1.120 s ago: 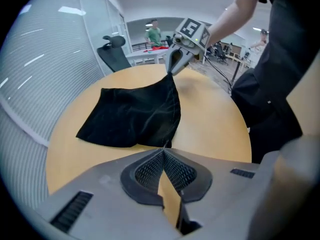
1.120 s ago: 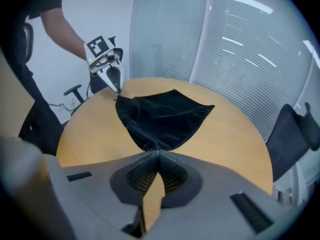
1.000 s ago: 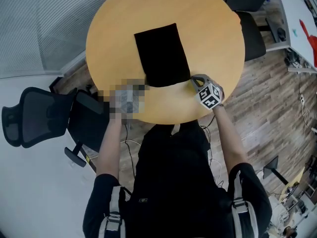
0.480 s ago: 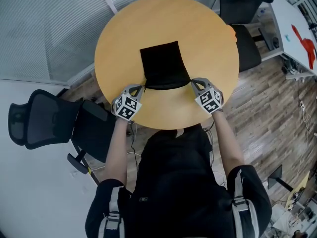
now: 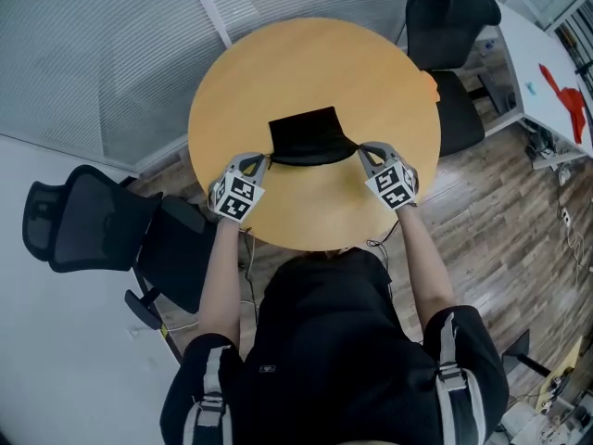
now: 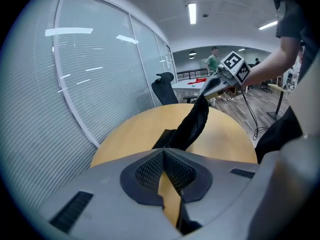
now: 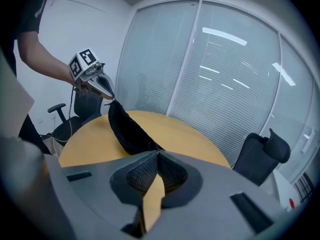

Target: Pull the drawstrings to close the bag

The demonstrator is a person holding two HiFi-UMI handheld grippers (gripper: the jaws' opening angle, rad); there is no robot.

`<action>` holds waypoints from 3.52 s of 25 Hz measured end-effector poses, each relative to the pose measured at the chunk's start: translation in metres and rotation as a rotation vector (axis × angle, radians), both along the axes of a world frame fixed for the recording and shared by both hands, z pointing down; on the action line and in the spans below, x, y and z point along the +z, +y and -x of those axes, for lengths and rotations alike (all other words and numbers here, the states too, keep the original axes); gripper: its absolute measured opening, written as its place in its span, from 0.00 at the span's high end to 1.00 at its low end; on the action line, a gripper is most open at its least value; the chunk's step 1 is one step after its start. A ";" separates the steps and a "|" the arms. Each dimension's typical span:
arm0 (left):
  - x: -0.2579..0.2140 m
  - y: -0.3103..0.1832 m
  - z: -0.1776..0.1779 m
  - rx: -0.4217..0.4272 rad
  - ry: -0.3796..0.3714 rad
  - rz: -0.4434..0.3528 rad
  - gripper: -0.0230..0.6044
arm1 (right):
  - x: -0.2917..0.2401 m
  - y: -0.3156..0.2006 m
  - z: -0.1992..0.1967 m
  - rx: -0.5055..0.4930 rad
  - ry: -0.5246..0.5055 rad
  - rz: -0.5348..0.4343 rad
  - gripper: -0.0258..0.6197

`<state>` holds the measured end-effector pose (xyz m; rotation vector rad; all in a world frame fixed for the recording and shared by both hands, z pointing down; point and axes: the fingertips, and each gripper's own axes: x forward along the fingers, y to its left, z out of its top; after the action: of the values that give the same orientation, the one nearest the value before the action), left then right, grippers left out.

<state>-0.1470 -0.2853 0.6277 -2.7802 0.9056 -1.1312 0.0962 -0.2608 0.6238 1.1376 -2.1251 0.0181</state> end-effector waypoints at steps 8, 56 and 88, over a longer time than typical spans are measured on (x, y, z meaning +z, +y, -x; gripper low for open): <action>-0.067 -0.007 -0.008 -0.067 0.009 -0.115 0.94 | -0.061 -0.009 -0.015 -0.011 -0.004 -0.106 0.87; -0.140 0.061 0.036 -0.306 -0.017 -0.253 0.94 | -0.125 0.053 -0.013 -0.139 -0.060 -0.214 0.87; -0.162 0.043 0.046 -0.374 0.017 -0.297 0.94 | -0.158 0.025 -0.054 -0.103 -0.037 -0.266 0.87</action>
<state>-0.1927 -0.2424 0.4655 -2.4477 1.5030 -0.9102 0.1501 -0.2355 0.4662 1.1826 -2.2649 -0.3010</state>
